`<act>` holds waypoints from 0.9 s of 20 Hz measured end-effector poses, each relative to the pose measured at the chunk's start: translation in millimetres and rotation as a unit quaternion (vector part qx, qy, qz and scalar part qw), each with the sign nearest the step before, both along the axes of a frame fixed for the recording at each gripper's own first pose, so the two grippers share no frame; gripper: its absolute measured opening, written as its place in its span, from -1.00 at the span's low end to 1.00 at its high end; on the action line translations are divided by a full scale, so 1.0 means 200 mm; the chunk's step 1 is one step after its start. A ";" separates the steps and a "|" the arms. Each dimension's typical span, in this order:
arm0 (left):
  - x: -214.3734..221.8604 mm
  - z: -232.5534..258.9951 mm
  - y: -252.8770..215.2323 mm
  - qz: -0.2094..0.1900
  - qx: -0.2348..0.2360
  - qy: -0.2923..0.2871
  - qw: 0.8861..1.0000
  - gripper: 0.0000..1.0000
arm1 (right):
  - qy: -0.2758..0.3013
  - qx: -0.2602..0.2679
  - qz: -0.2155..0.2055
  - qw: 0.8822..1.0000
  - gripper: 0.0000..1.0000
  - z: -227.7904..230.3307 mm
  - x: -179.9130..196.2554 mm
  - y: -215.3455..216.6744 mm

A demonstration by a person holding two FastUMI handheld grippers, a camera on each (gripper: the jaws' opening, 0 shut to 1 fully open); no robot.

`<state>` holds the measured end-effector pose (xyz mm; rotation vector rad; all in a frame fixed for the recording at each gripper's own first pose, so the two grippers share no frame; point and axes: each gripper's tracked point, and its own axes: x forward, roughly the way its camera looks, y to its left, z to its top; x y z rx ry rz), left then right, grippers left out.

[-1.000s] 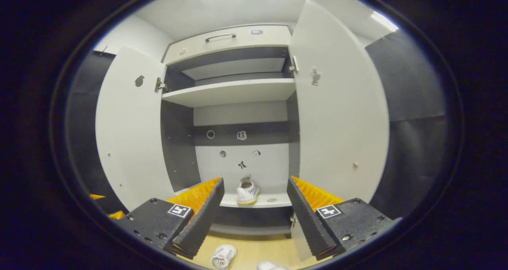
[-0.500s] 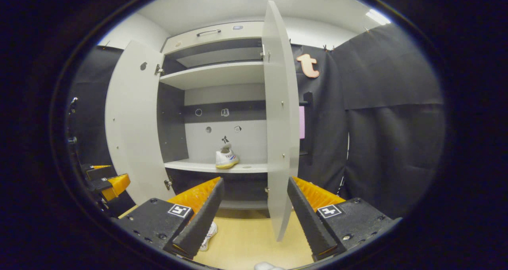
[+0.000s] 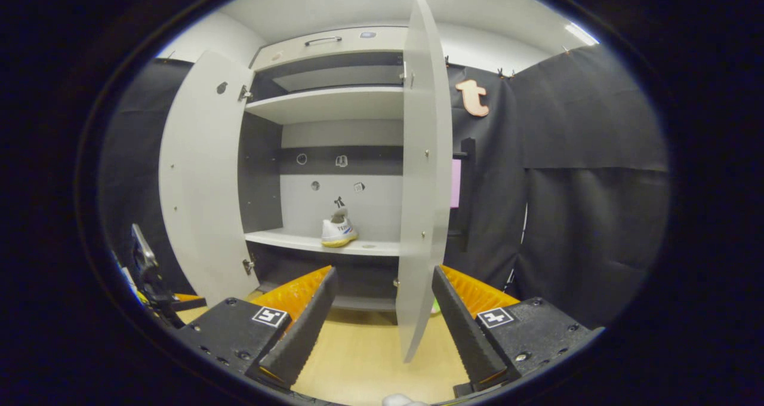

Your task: Grab one shoe with the right hand and put it into the shoe cabinet, grab the other shoe with the left hand and put it into the shoe cabinet; then close the right door with the right hand and the left door with the left hand.

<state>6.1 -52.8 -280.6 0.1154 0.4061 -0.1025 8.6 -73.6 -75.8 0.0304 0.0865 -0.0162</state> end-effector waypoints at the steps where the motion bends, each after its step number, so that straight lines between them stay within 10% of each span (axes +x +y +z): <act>1: -0.02 -0.10 -0.01 0.001 -0.001 0.023 1.000 0.94 | 0.003 -0.004 0.001 1.000 1.00 0.00 -0.01 0.00; 18: 0.48 -0.92 -0.16 -0.027 0.018 0.141 0.990 0.89 | 0.057 -0.029 -0.037 0.997 1.00 -0.09 0.01 -0.08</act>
